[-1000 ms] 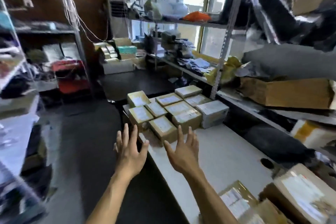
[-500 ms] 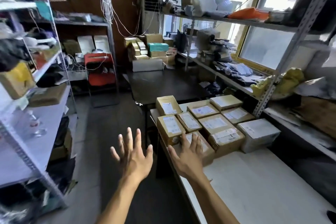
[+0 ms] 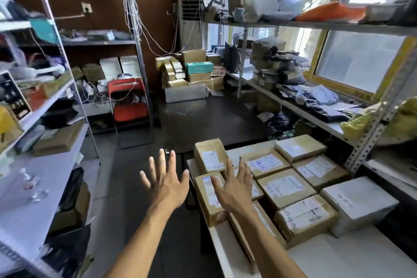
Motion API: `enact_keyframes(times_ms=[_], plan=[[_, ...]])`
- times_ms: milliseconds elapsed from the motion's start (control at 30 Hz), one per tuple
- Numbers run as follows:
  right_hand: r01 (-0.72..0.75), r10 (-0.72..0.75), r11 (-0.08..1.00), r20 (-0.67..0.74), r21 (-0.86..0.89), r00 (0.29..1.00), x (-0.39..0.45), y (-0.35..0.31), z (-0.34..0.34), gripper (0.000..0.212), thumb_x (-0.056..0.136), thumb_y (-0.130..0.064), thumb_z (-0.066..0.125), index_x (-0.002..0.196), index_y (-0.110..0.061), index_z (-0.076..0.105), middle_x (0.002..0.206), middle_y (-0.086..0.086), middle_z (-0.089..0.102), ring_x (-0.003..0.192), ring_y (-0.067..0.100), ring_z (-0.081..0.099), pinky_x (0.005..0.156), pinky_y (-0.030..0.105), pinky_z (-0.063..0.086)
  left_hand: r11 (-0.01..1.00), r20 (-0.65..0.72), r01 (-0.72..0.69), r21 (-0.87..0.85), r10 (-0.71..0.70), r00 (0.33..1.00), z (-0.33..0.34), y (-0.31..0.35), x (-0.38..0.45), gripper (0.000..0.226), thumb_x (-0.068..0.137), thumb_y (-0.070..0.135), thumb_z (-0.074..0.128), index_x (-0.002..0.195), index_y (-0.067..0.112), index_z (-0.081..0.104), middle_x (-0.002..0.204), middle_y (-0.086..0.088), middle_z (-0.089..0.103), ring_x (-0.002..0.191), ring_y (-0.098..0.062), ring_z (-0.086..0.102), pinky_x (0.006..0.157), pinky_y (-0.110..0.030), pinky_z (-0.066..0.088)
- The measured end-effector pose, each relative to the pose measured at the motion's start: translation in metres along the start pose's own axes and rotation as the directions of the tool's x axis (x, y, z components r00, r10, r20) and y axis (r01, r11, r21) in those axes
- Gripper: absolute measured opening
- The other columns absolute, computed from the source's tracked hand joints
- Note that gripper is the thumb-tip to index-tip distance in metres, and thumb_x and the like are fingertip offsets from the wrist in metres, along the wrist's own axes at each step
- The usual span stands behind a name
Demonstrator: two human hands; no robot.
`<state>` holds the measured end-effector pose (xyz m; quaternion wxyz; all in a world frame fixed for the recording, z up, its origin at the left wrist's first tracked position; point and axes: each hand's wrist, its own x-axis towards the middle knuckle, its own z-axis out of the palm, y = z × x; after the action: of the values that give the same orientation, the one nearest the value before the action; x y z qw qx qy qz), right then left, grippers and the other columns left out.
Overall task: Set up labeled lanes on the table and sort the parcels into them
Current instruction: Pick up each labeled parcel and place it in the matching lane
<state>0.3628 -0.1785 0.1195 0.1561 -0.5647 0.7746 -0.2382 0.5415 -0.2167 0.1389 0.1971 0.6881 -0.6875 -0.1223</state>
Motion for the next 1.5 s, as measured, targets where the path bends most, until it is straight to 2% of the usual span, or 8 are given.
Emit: enact_keyframes(times_ms=[800,933,1033,1100,1200,1300,1400,1500], plan=[[-0.215,0.236,0.964,0.127,-0.157,0.964,0.253,0.008,0.07,0.081,0.103,-0.066,0.028,0.165,-0.026,-0.004,0.172,0.015,-0.013,0.158,0.035,-0.013,0.127,0.049,-0.001,0.993,0.315,-0.112,0.022,0.1,0.944,0.131,-0.002,0.246,0.073,0.104,0.052,0.031,0.161,0.032,-0.01,0.167,0.005,-0.025,0.154,-0.026,-0.022,0.125,-0.052,-0.008],[-0.285,0.306,0.95,0.212,-0.125,0.928,0.285,0.015,0.092,0.08,0.103,-0.067,0.031,0.166,-0.027,0.002,0.173,0.013,-0.001,0.158,0.039,0.003,0.125,0.056,0.013,0.95,0.617,0.218,-0.224,-0.035,0.786,0.151,-0.004,0.269,0.072,0.105,0.053,0.035,0.161,0.035,-0.006,0.169,0.005,-0.018,0.157,-0.025,-0.007,0.124,-0.05,0.005],[-0.481,0.448,0.874,0.258,0.077,0.856,0.311,0.027,0.097,0.076,0.104,-0.065,0.032,0.166,-0.026,0.009,0.169,0.016,0.016,0.153,0.043,0.021,0.124,0.056,0.022,0.658,0.839,0.644,-0.391,-0.034,0.544,0.164,-0.005,0.276,0.077,0.101,0.062,0.039,0.159,0.044,-0.008,0.169,0.007,0.013,0.153,-0.026,0.023,0.118,-0.05,0.025],[-0.565,0.493,0.788,0.3,0.244,0.817,0.325,0.041,0.105,0.08,0.102,-0.068,0.031,0.166,-0.024,0.012,0.168,0.015,0.024,0.151,0.04,0.03,0.124,0.052,0.025,0.546,0.893,0.763,-0.346,-0.057,0.446,0.171,-0.008,0.276,0.076,0.097,0.07,0.038,0.156,0.052,-0.008,0.166,0.007,0.026,0.147,-0.029,0.034,0.112,-0.051,0.033],[-0.657,0.485,0.649,0.457,0.384,0.746,0.337,0.066,0.121,0.107,0.082,-0.096,0.026,0.158,-0.022,0.038,0.161,0.009,0.042,0.142,0.031,0.049,0.12,0.05,0.038,0.463,0.916,0.823,-0.328,-0.058,0.398,0.185,-0.013,0.277,0.076,0.093,0.078,0.033,0.157,0.053,0.002,0.167,0.0,0.024,0.149,-0.037,0.028,0.115,-0.061,0.03],[-0.666,0.417,0.623,0.546,0.41,0.727,0.334,0.072,0.121,0.097,0.089,-0.09,0.019,0.125,-0.017,0.072,0.118,0.01,0.076,0.105,0.025,0.075,0.096,0.042,0.059,0.418,0.931,0.85,-0.32,-0.026,0.363,0.187,-0.005,0.278,0.083,0.088,0.085,0.029,0.159,0.043,0.02,0.161,-0.007,0.037,0.145,-0.037,0.035,0.115,-0.061,0.028],[-0.693,0.427,0.598,0.572,0.402,0.701,0.329,0.047,0.108,0.094,0.094,-0.083,0.013,0.123,-0.016,0.074,0.107,0.007,0.078,0.096,0.021,0.076,0.077,0.03,0.06,0.424,0.926,0.847,-0.32,-0.047,0.374,0.18,0.005,0.283,0.085,0.085,0.087,0.028,0.155,0.04,0.033,0.153,-0.009,0.048,0.134,-0.036,0.046,0.103,-0.056,0.034],[-0.718,0.472,0.597,0.568,0.357,0.675,0.326,0.036,0.103,0.108,0.081,-0.096,0.01,0.125,-0.019,0.073,0.117,0.007,0.075,0.106,0.024,0.072,0.087,0.034,0.057,0.452,0.929,0.837,-0.31,-0.042,0.367,0.176,0.006,0.288,0.087,0.084,0.088,0.027,0.146,0.032,0.05,0.15,-0.011,0.051,0.14,-0.037,0.043,0.112,-0.055,0.029]])
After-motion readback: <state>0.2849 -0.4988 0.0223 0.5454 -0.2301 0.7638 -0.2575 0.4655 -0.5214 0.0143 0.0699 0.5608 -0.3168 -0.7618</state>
